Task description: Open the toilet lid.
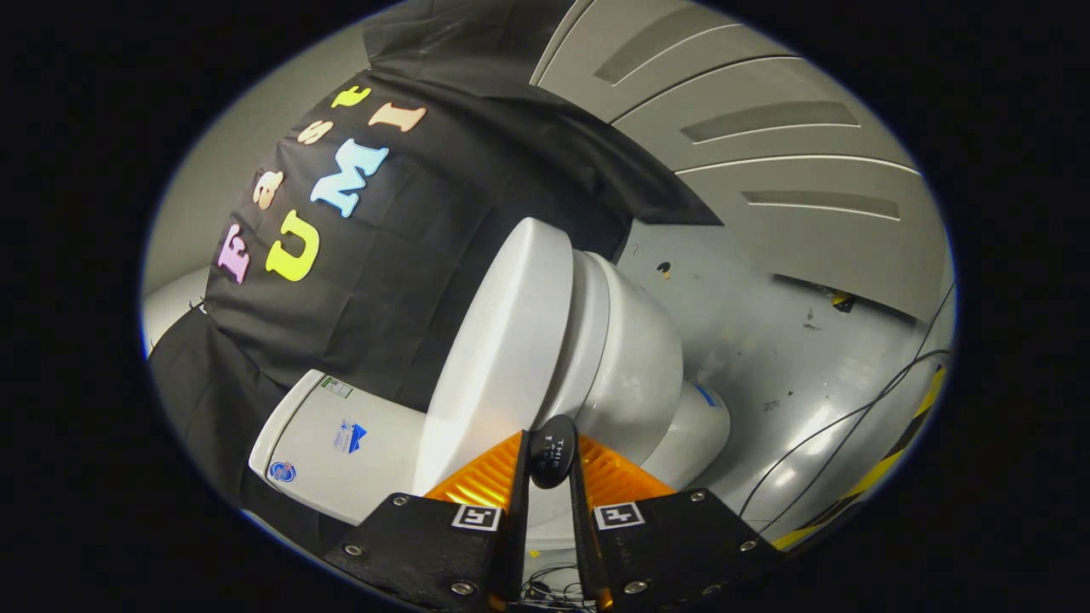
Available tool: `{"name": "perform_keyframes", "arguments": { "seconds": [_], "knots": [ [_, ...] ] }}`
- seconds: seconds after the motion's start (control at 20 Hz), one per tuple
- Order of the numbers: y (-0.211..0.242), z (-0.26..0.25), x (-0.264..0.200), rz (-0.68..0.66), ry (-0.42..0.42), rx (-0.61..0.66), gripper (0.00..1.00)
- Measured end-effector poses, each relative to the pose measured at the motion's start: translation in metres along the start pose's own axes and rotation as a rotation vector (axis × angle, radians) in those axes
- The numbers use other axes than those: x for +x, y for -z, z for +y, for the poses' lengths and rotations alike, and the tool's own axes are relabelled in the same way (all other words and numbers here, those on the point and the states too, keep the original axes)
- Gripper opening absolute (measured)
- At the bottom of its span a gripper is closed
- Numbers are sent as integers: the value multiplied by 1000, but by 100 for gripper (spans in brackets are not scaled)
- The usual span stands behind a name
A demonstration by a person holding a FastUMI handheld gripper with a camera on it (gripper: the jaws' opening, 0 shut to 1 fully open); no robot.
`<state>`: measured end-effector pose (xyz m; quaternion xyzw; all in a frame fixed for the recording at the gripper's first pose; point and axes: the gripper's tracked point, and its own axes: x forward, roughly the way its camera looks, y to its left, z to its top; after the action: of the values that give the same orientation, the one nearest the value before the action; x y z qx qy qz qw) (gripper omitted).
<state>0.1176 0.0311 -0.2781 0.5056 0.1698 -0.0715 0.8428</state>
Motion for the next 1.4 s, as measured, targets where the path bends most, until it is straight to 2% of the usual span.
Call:
{"name": "perform_keyframes", "arguments": {
  "seconds": [0.3,0.45,1.0,1.4],
  "knots": [
    [-4,5,-3,-12,-31,80,6],
    [-4,5,-2,-7,-22,101,2],
    [-1,8,-3,59,21,74,0],
    [-10,28,-12,37,17,11,0]
  ]
}}
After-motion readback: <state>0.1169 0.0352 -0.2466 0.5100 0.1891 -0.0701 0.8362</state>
